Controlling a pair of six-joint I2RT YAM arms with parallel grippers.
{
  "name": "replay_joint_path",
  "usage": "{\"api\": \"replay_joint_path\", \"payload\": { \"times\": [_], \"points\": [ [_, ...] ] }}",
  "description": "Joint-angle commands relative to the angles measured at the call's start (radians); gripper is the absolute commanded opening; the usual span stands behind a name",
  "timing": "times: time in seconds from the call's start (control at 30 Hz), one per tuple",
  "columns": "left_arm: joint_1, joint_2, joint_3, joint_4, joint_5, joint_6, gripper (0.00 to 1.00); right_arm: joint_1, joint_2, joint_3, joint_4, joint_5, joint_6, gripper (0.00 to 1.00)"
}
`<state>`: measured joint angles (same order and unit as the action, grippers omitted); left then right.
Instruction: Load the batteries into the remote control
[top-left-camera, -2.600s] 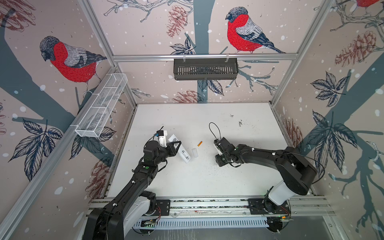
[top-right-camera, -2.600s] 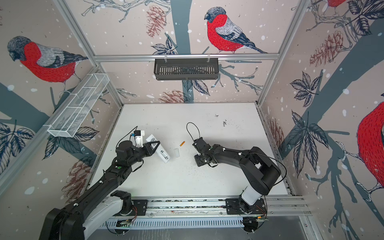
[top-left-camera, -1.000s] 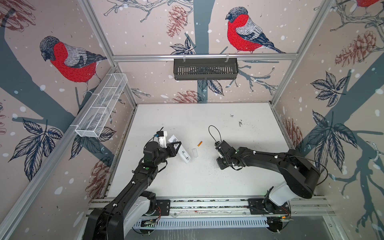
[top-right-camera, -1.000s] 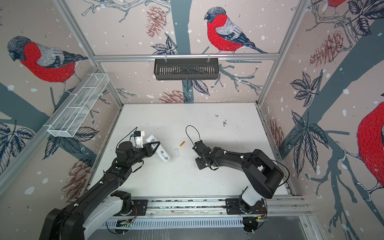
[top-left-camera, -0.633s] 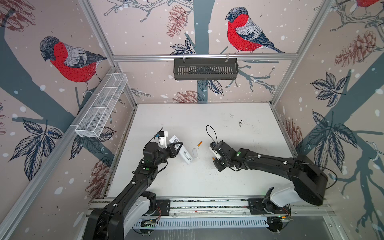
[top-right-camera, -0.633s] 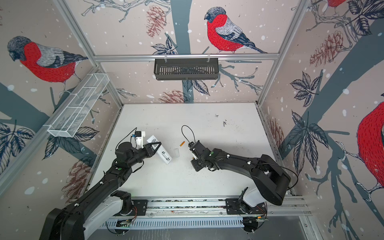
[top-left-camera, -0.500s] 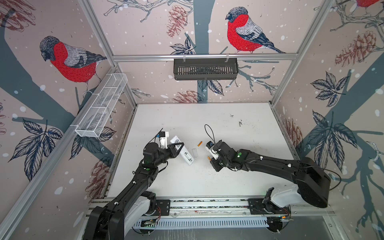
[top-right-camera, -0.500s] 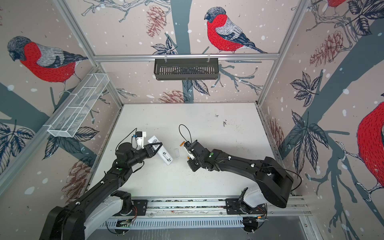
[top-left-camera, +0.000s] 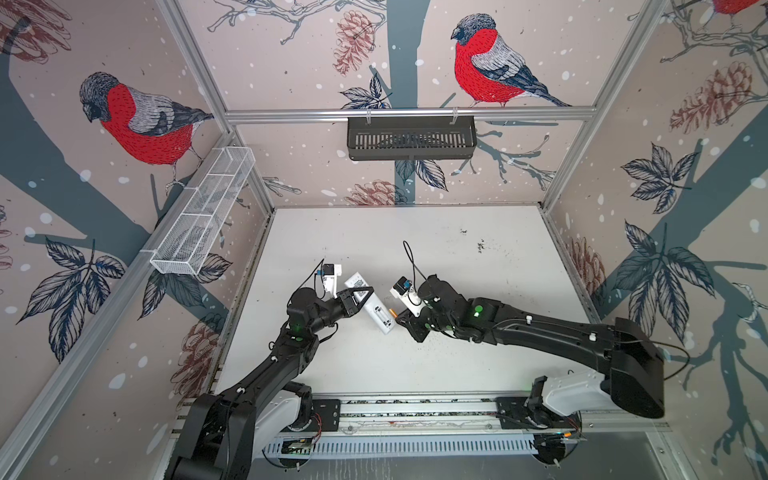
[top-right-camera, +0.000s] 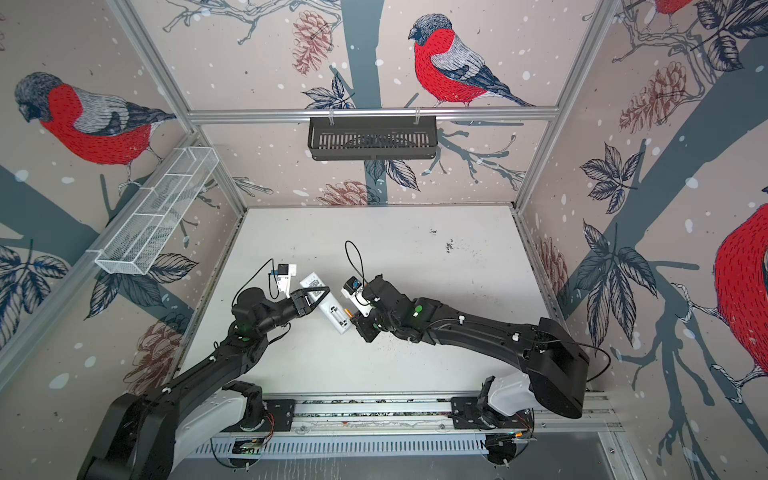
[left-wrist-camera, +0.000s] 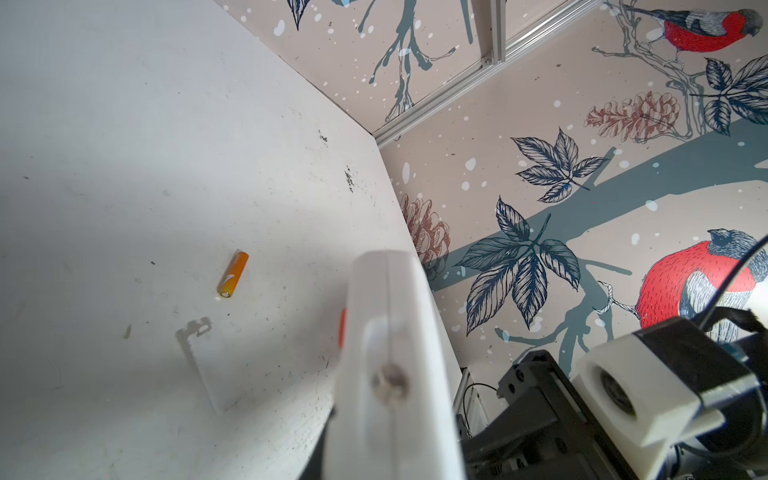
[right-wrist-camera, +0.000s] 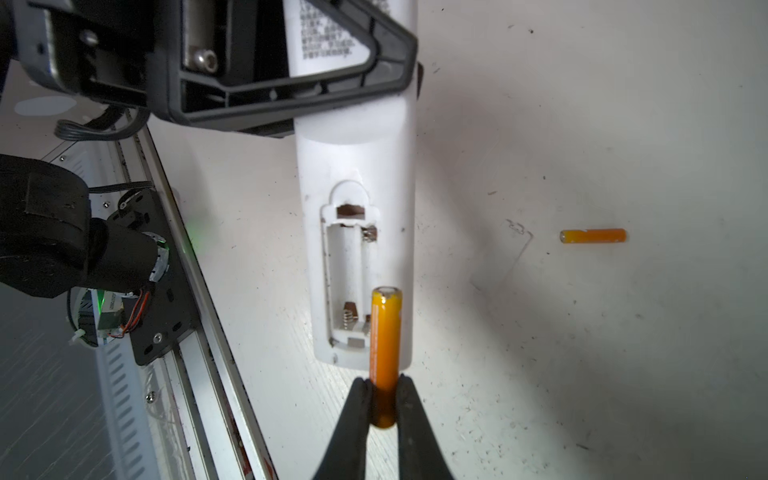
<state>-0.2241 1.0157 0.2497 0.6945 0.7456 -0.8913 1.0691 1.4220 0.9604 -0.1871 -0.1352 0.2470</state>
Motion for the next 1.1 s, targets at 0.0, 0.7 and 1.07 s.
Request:
{"api": "replay_joint_path", "payload": {
  "times": [0.0,0.7,1.07],
  "points": [
    [0.002,0.003,0.007,0.076,0.025,-0.008,0.00,0.014,0.027,0.034,-0.013,-0.014,0.000,0.14],
    [0.003,-0.002,0.004,0.059,-0.011,0.012,0.00,0.024,0.163,0.173,-0.177,0.080,0.083,0.21],
    [0.019,0.032,-0.002,0.104,0.016,-0.033,0.00,0.034,0.167,0.187,-0.176,0.080,0.065,0.19]
  ]
}}
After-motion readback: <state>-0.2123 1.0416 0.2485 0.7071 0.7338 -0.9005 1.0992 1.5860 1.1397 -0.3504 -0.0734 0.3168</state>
